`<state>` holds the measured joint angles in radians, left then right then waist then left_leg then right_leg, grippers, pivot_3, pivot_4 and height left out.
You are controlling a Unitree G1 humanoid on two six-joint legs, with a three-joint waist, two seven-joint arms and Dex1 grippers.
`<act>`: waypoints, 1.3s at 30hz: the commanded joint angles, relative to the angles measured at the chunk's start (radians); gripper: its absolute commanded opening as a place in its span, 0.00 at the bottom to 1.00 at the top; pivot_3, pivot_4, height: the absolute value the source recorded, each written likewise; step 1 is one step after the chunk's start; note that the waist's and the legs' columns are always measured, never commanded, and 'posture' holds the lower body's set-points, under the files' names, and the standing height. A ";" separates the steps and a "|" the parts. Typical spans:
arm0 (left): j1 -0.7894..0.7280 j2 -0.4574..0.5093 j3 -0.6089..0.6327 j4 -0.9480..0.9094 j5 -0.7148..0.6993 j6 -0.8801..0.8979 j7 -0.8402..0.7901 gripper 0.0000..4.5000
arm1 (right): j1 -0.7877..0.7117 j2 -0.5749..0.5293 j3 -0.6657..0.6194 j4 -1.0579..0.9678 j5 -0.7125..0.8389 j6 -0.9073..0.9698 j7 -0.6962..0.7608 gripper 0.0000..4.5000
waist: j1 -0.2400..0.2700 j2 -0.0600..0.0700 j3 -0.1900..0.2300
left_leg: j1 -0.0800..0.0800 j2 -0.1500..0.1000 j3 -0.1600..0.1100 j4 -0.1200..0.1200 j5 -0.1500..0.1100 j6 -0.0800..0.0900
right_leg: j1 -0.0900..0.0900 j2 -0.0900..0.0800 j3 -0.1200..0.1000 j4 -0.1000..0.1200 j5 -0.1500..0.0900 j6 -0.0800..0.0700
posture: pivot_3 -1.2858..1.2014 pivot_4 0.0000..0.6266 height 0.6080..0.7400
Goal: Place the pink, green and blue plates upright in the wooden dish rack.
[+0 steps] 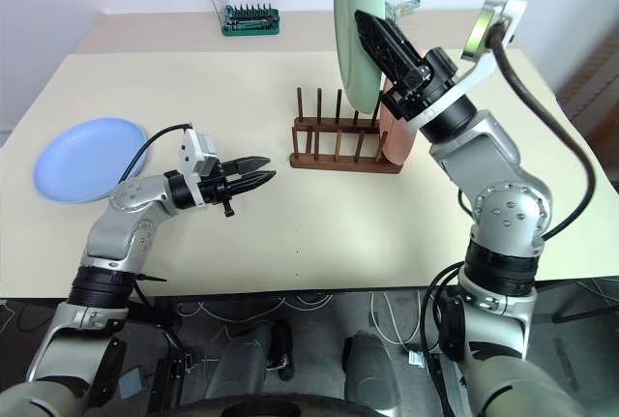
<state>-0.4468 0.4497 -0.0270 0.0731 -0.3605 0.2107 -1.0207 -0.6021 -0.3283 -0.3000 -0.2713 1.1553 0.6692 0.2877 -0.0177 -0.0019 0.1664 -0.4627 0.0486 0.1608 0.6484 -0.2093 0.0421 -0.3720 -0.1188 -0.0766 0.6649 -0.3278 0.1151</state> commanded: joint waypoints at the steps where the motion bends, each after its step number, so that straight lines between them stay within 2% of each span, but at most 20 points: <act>1: -0.021 0.008 0.000 -0.039 -0.008 0.005 0.003 0.30 | -0.006 0.014 -0.019 -0.012 0.001 -0.030 -0.021 0.01 | 0.000 0.000 0.000 | 0.000 0.000 0.000 0.000 0.000 0.000 | 0.000 0.000 0.000 0.000 0.000 0.000 | 0.52 0.24 0.94; 16: -0.023 0.005 -0.004 -0.047 -0.002 0.020 0.013 0.30 | -0.047 0.070 0.014 -0.017 0.009 -0.048 -0.049 0.01 | 0.000 0.000 0.000 | 0.000 0.000 0.000 -0.001 0.000 0.000 | -0.001 0.000 0.000 0.000 0.000 0.000 | 0.52 0.24 0.94; 39: -0.021 0.010 -0.006 -0.044 0.001 0.017 0.016 0.30 | 0.039 0.117 0.011 0.033 -0.024 -0.057 -0.103 0.01 | -0.001 0.000 0.000 | 0.000 0.000 0.000 -0.001 0.000 0.000 | -0.001 0.000 0.000 0.000 0.000 0.000 | 0.52 0.24 0.94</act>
<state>-0.4535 0.4529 -0.0280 0.0553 -0.3584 0.2365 -1.0010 -0.5577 -0.2155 -0.2802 -0.2256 1.1316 0.6269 0.1893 -0.0183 -0.0016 0.1666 -0.4629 0.0487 0.1609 0.6475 -0.2093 0.0418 -0.3728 -0.1187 -0.0765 0.6647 -0.3279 0.1151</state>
